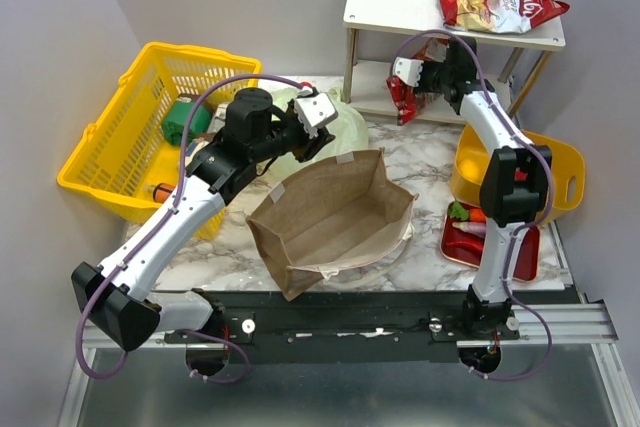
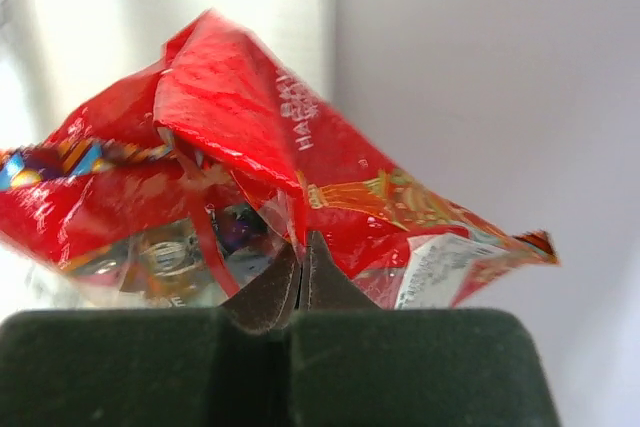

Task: Untie the knot of the grocery bags and take out the mixed food

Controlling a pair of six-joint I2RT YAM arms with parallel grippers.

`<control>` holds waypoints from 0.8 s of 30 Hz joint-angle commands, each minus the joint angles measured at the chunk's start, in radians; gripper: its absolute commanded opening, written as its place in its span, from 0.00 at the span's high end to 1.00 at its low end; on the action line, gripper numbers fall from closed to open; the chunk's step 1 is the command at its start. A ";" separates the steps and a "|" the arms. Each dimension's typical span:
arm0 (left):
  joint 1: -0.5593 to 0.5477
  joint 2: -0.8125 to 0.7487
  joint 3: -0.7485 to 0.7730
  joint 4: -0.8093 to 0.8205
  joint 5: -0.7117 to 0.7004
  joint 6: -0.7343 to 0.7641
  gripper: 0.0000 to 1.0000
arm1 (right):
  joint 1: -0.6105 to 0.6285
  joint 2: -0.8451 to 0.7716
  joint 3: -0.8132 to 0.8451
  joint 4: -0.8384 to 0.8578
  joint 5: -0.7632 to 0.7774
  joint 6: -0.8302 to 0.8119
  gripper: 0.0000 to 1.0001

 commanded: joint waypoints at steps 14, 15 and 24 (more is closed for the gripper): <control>0.005 -0.002 -0.013 -0.014 0.039 -0.018 0.50 | 0.040 -0.171 -0.712 1.232 0.168 0.282 0.99; 0.005 -0.004 -0.016 -0.014 0.039 -0.016 0.50 | 0.046 -0.185 -0.723 1.229 0.189 0.288 0.99; 0.005 -0.005 -0.042 0.014 0.050 -0.033 0.49 | 0.046 -0.243 -0.678 0.952 0.381 0.475 0.99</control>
